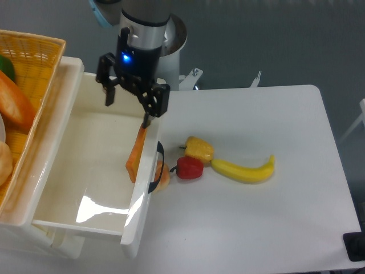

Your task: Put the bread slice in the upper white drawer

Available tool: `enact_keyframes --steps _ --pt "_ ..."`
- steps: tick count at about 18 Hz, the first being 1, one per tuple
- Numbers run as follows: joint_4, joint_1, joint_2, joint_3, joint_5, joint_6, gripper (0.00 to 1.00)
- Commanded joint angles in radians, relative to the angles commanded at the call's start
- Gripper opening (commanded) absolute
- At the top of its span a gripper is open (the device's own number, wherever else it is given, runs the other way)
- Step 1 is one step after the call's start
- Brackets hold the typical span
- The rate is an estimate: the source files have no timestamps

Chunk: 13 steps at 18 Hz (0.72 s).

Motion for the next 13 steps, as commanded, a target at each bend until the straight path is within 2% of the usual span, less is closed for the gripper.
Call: enact_keyframes --steps 7,9,11,13 --pt "0.002 0.232 -0.06 0.005 0.0 0.241 1.0" --pt "0.034 0.278 -0.101 0.006 0.005 0.288 1.0" --pt "0.061 0.307 -0.138 0.009 0.072 0.331 1.0" --pt "0.061 0.316 -0.167 0.005 0.164 0.353 1.0"
